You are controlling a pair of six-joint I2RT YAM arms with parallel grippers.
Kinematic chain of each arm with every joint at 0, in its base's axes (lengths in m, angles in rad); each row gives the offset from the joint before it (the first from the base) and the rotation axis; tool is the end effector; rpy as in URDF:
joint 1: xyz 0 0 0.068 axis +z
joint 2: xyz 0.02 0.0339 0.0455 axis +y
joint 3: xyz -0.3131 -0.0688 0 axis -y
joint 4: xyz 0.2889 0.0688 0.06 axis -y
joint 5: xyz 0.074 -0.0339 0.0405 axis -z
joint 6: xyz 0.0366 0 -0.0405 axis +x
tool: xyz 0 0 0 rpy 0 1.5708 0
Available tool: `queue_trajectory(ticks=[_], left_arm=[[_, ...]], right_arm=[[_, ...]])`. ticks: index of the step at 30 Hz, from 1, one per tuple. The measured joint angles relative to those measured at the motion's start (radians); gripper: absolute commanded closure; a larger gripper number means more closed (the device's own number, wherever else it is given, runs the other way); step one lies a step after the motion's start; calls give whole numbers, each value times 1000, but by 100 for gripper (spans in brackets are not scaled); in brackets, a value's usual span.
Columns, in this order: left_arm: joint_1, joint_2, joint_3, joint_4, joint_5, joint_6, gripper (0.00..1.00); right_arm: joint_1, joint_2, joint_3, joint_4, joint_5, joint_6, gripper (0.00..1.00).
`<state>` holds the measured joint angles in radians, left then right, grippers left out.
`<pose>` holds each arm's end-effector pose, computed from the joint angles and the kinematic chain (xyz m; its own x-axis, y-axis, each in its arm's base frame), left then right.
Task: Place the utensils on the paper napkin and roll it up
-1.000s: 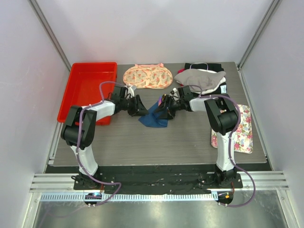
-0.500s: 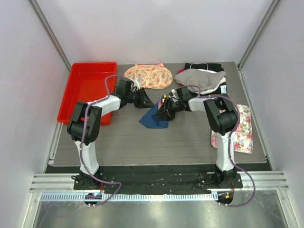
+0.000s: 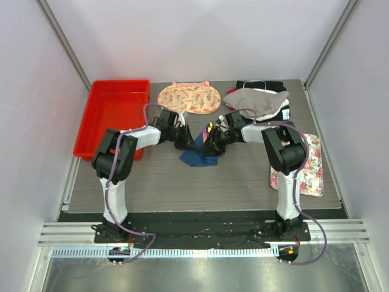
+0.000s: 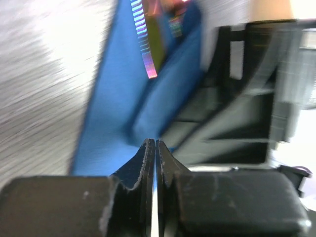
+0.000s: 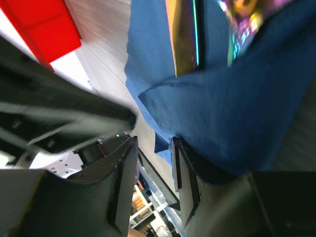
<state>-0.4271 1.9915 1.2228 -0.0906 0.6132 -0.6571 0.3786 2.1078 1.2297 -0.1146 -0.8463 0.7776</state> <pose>0.4146 -0.2118 0.1629 -0.9616 -0.1112 -0.2508 0.1180 0.6577 -0.7440 0.4215 0.1972 0.1162 -0.9931 0.1053 0.0506 0.1005 0.5482 0.8303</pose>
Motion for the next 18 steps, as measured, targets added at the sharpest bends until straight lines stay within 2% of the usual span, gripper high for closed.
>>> queue_trajectory(ticks=[7, 10, 11, 14, 18], left_arm=[[-3, 48, -5, -50, -18, 19, 100], [-3, 48, -5, -51, -18, 21, 100], [-3, 48, -4, -52, -19, 21, 100], [-3, 48, -4, -53, -19, 22, 100], [-3, 48, -4, -53, -19, 24, 100]], right_arm=[[0, -71, 13, -141, 50, -81, 60], [0, -108, 38, -188, 74, -118, 73], [0, -116, 47, -199, 85, -127, 86], [2, -127, 79, -233, 143, -161, 99], [13, -126, 136, -301, 243, -218, 99]])
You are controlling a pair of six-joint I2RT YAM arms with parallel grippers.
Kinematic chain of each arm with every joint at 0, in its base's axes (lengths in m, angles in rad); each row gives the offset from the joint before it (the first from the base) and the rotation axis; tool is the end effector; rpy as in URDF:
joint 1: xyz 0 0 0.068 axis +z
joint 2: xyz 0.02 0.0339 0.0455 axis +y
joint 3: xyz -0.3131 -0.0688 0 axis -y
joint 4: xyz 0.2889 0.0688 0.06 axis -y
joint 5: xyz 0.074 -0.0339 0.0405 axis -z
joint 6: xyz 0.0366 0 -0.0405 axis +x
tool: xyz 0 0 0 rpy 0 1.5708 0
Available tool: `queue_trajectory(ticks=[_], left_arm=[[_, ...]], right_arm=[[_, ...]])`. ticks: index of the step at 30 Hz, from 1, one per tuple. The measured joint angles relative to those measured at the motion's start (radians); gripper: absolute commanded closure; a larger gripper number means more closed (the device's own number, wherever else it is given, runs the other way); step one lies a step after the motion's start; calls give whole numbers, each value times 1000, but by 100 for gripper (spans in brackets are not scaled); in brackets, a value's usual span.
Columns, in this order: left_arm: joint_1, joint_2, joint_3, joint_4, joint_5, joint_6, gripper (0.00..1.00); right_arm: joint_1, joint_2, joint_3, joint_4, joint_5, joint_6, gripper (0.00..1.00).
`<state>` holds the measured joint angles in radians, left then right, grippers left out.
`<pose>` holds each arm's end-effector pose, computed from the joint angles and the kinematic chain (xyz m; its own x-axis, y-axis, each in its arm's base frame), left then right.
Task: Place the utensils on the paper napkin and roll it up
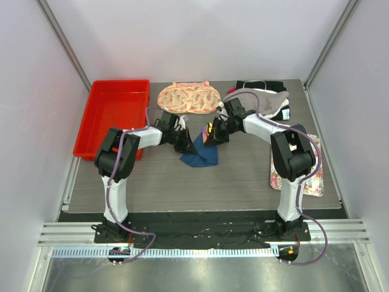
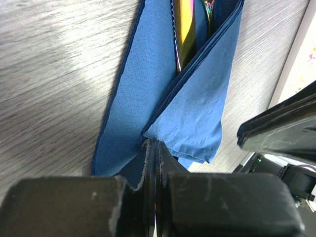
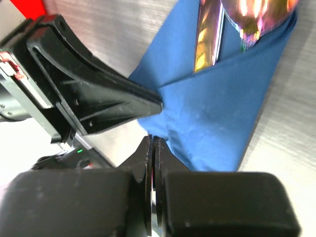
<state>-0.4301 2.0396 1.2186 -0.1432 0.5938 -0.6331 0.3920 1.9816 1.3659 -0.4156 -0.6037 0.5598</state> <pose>0.4111 -0.2111 0.1366 -0.9780 -0.0908 -0.1876 0.0705 0.7028 -0.7079 0.4255 0.1984 0.1933 -0.9820 0.0671 -0.1767 -0.0738 0.7243 0.6855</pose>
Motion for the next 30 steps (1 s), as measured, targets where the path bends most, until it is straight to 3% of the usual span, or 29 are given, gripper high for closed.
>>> queue_trajectory(ticks=[17, 30], left_arm=[[0, 0, 0, 0, 0, 13, 100], [4, -89, -87, 45, 19, -14, 82]], right_arm=[[79, 83, 56, -68, 211, -122, 99], [89, 98, 39, -29, 201, -114, 99]])
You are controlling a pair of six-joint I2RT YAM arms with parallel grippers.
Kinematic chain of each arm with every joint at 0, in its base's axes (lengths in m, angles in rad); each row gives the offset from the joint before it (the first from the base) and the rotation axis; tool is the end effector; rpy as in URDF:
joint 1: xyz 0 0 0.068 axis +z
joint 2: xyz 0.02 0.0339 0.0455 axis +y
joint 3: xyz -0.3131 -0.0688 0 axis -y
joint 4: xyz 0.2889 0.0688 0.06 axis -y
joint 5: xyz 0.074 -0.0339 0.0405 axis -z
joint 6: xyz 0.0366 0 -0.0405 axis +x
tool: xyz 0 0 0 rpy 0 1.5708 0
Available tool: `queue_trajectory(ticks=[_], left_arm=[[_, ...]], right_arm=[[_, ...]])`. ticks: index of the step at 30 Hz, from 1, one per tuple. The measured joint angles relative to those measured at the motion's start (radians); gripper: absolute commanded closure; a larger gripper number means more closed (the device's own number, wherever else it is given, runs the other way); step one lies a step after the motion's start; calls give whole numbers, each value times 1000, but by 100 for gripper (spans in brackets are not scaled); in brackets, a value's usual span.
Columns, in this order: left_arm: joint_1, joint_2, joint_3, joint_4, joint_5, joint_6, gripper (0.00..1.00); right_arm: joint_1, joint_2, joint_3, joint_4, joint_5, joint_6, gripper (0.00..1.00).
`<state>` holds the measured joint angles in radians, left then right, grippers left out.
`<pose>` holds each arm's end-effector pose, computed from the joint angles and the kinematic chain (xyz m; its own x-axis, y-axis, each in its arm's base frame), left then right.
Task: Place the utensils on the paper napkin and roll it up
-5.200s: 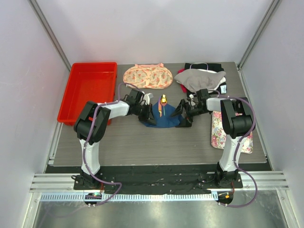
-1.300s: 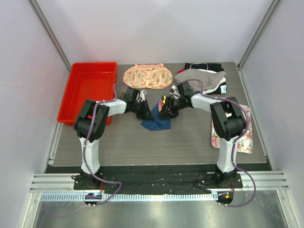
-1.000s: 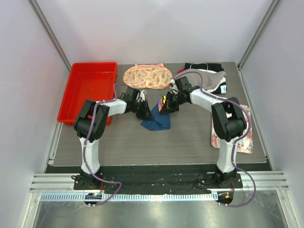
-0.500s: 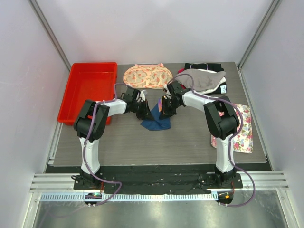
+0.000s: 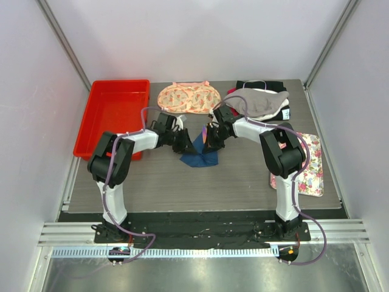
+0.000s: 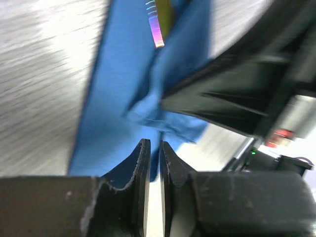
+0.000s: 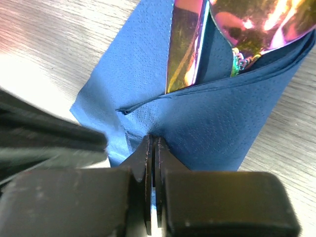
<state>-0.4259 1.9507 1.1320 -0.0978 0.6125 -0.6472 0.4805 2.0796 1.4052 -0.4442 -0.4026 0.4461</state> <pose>0.3925 -0.2012 0.1518 -0.9724 -0.1006 -0.2105 0.0882 0.6768 -0.7309 0.4214 0.2358 0.1566 -0.9686 -0.0572 -0.2421 -0.1765 0.8440 0.5065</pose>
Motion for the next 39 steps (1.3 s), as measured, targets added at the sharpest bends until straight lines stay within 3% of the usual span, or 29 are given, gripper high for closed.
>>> queue_trajectory(ticks=[6, 13, 24, 27, 32, 39], left_arm=[[-20, -58, -3, 85, 33, -45, 82], [-64, -12, -8, 166, 43, -127, 83], [-55, 68, -9, 138, 26, -127, 93], [-51, 74, -5, 103, 17, -96, 96], [-52, 74, 23, 42, 13, -24, 97], [-51, 74, 44, -11, 13, 27, 97]], right_arm=[[-13, -3, -32, 41, -45, 39, 99], [-24, -13, -67, 85, -74, 82, 99], [-28, -60, -149, 122, -95, 119, 99], [-30, -60, -150, 117, -109, 123, 88], [-37, -60, -126, 79, -127, 115, 79], [-39, -80, -27, -22, -79, 34, 89]])
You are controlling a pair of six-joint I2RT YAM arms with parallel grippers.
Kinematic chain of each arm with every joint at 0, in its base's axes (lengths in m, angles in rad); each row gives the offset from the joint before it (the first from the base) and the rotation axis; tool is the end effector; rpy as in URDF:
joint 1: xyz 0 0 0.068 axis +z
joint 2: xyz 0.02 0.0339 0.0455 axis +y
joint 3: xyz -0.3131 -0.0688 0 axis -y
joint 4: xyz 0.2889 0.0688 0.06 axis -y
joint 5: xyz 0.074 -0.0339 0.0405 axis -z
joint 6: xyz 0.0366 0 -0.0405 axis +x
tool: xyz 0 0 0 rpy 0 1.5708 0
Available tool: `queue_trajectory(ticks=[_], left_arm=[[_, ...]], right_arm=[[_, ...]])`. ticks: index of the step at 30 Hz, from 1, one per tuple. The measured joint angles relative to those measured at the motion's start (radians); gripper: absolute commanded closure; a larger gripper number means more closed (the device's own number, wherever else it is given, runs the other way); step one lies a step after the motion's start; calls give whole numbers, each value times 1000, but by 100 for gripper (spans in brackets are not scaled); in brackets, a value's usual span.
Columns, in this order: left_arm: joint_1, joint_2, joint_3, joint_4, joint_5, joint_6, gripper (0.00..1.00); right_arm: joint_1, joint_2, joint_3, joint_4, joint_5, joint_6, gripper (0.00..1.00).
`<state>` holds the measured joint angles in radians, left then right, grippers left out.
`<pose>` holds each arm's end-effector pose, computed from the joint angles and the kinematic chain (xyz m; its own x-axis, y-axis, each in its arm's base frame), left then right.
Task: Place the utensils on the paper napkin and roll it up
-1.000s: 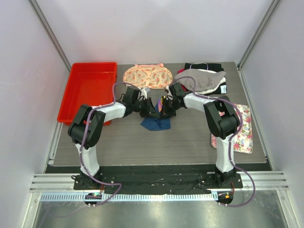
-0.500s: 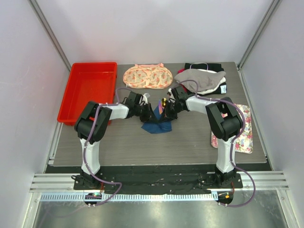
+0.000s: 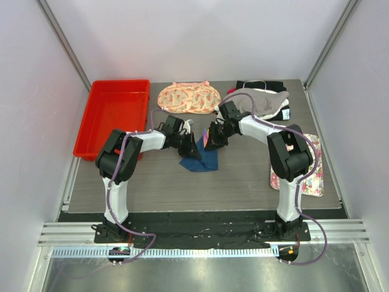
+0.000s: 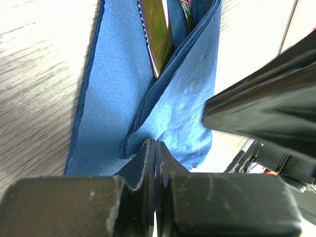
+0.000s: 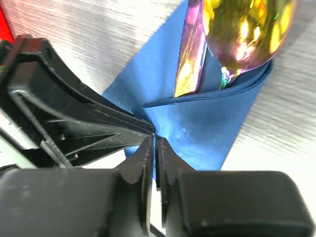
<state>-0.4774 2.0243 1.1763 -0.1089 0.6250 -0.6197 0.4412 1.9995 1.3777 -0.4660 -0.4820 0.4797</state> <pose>0.3925 -0.2272 0.1332 -0.9813 -0.0227 -0.1912 0.1254 0.6784 -0.7239 0.4172 0.2158 0.1845 -0.9749 -0.0082 -0.2226 -0.1388 0.8038 0.5785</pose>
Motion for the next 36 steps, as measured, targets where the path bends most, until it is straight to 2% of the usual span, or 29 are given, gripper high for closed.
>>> queue_trajectory(ticks=[16, 21, 30, 36], left_arm=[[0, 0, 2, -5, 0, 4, 98], [1, 0, 2, -5, 0, 4, 97], [9, -30, -36, 15, 10, 3, 82], [11, -82, -74, 32, 24, -6, 79]], right_arm=[[71, 9, 23, -82, 116, -100, 99], [70, 27, 23, -81, 137, -105, 99], [72, 31, 17, -74, 134, -100, 99], [72, 52, 6, -38, 109, -83, 99]])
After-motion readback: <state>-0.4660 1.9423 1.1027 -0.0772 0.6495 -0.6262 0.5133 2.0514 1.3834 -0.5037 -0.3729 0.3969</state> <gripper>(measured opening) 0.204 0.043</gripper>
